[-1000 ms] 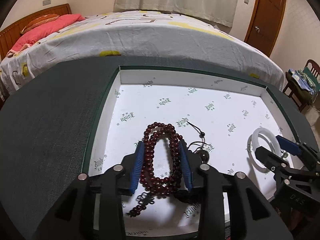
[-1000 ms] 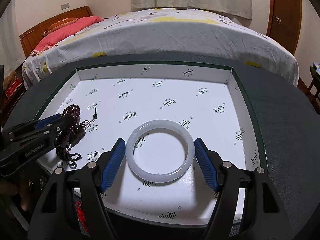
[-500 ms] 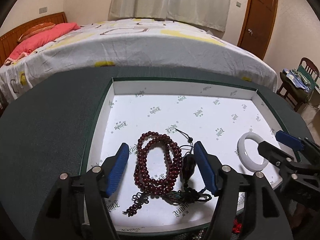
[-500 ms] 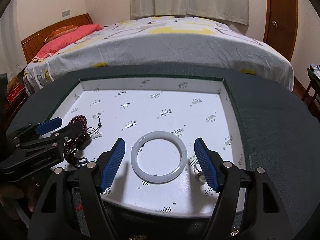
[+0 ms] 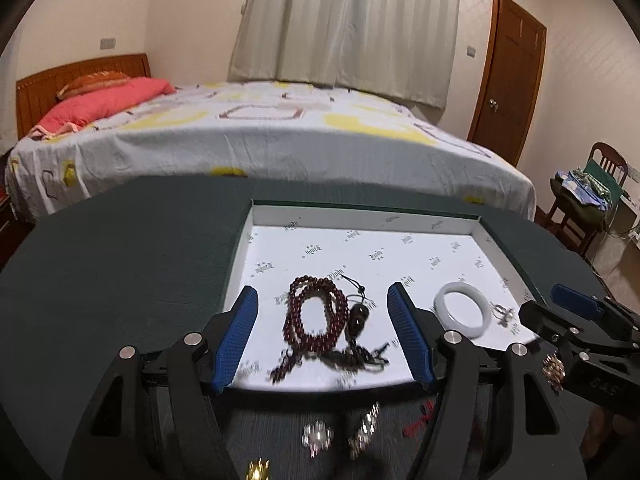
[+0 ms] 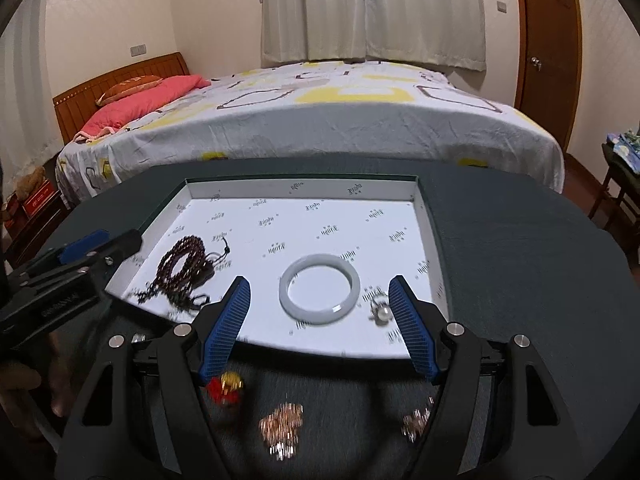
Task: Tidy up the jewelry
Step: 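Withdraw both tools from the box back over the table, then grasp the gold chain with the right tool while the left tool grasps the red-tasseled charm, then carry the gold chain and red-tasseled charm over the box with both tools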
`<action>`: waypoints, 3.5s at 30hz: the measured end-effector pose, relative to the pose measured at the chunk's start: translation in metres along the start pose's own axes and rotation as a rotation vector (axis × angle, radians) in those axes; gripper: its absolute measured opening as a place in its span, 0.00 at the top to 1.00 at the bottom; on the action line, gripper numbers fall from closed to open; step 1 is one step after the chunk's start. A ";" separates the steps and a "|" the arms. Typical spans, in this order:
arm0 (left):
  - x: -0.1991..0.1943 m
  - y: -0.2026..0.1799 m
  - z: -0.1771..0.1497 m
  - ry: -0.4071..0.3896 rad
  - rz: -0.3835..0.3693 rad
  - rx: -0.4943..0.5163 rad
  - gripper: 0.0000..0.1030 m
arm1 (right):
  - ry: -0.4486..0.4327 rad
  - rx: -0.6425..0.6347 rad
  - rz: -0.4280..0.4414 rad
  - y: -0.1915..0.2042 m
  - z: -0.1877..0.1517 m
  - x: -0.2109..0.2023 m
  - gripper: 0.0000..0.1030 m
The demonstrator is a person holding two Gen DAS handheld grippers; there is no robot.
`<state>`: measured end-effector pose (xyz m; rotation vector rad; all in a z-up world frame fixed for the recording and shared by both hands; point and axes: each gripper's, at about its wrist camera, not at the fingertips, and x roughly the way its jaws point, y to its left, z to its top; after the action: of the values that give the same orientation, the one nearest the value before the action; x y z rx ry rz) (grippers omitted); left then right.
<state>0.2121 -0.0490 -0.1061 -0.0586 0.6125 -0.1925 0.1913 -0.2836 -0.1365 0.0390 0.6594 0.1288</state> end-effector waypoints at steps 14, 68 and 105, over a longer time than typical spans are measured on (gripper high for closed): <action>-0.052 -0.001 -0.053 0.008 0.071 0.018 0.37 | 0.066 0.022 0.000 -0.001 -0.054 -0.025 0.32; -0.028 0.027 -0.089 0.268 0.069 -0.082 0.74 | 0.192 -0.007 0.024 0.004 -0.070 -0.002 0.89; -0.045 0.022 -0.077 0.191 0.045 -0.072 0.87 | 0.128 -0.001 0.044 0.006 -0.064 -0.021 0.90</action>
<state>0.1353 -0.0181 -0.1459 -0.0962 0.8106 -0.1328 0.1345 -0.2806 -0.1738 0.0441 0.7869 0.1754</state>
